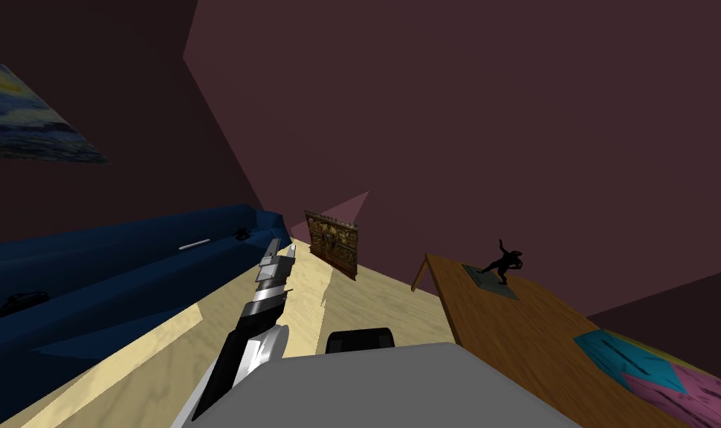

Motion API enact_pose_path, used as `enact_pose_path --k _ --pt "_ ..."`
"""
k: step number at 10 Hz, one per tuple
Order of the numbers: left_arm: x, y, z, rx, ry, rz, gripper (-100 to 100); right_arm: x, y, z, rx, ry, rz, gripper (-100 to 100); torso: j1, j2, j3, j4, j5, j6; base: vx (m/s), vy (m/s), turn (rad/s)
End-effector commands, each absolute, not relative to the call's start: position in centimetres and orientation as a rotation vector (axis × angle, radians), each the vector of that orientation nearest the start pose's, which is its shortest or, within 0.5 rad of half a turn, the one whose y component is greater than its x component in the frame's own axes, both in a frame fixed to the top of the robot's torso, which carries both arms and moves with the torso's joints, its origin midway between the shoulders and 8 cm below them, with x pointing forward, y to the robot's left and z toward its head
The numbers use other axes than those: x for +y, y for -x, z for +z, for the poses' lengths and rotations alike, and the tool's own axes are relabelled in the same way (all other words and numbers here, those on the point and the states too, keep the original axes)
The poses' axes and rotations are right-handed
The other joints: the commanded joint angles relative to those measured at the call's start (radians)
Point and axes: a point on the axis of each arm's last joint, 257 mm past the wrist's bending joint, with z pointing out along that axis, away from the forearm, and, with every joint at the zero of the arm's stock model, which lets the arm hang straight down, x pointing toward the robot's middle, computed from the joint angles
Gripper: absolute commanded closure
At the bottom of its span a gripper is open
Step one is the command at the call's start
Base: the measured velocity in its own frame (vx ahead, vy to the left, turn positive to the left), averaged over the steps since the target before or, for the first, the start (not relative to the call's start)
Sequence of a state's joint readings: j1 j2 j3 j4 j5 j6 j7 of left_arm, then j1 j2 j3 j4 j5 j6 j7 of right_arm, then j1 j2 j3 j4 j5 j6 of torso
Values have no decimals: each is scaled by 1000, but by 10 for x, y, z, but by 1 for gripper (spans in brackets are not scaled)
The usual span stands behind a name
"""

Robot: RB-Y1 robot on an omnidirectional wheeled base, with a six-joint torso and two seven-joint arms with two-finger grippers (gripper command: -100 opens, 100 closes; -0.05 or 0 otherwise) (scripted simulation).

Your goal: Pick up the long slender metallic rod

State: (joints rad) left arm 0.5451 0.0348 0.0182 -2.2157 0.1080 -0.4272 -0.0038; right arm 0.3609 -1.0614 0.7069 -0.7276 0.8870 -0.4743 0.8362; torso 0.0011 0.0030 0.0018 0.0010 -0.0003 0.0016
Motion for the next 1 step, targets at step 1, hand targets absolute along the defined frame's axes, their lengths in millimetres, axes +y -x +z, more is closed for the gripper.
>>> enact_pose_path --k 1 --pt "306 -358 -34 692 844 -1286 0 -610 18 -533 2643 1668 -111 0 0 0 0 0 0 0 0 0 0"
